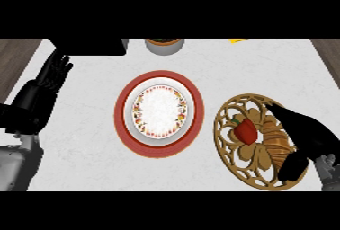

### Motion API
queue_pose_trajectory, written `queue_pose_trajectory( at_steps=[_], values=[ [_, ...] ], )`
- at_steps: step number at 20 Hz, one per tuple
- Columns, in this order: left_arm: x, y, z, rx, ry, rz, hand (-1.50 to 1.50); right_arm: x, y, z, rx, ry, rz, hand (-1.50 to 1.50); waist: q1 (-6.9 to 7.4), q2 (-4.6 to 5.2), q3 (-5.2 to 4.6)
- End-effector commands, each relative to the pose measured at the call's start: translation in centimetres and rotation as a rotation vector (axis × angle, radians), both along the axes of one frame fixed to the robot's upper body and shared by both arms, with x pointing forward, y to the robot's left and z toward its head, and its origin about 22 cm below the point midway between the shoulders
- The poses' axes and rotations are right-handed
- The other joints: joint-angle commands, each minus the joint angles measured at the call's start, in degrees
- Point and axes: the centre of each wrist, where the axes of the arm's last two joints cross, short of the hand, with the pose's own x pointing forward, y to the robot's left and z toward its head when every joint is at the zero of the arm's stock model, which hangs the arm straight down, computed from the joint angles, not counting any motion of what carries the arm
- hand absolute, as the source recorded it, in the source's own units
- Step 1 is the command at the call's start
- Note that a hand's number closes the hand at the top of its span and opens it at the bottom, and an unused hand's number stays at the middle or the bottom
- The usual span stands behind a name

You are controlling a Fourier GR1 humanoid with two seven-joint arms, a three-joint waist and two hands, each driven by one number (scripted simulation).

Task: Pick the croissant from the placemat and place it in the plate

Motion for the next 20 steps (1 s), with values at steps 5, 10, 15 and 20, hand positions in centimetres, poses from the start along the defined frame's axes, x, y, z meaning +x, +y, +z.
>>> queue_pose_trajectory(
  at_steps=[5, 10, 15, 20],
  values=[
    [0.1, -2.6, 0.1, -0.001, -0.004, -0.018, 0.0, 2.4, -0.5, -3.6, -0.052, 0.062, -0.05, -1.5, 0.09, 0.06, 0.03],
    [-1.3, 0.6, 0.6, -0.003, 0.011, -0.005, 0.0, 2.0, -0.8, -4.4, -0.028, 0.086, -0.047, -1.5, 0.07, -0.03, 0.01],
    [0.4, 0.9, -0.4, 0.004, 0.002, 0.01, 0.0, -0.7, -2.8, -8.2, -0.037, 0.142, -0.032, -1.5, -0.33, 0.0, 0.01],
    [0.4, -0.1, -1.5, -0.01, -0.003, -0.012, 0.0, 1.9, -4.3, -7.1, -0.073, 0.148, -0.056, -1.5, -0.27, -0.01, 0.0]
  ],
)
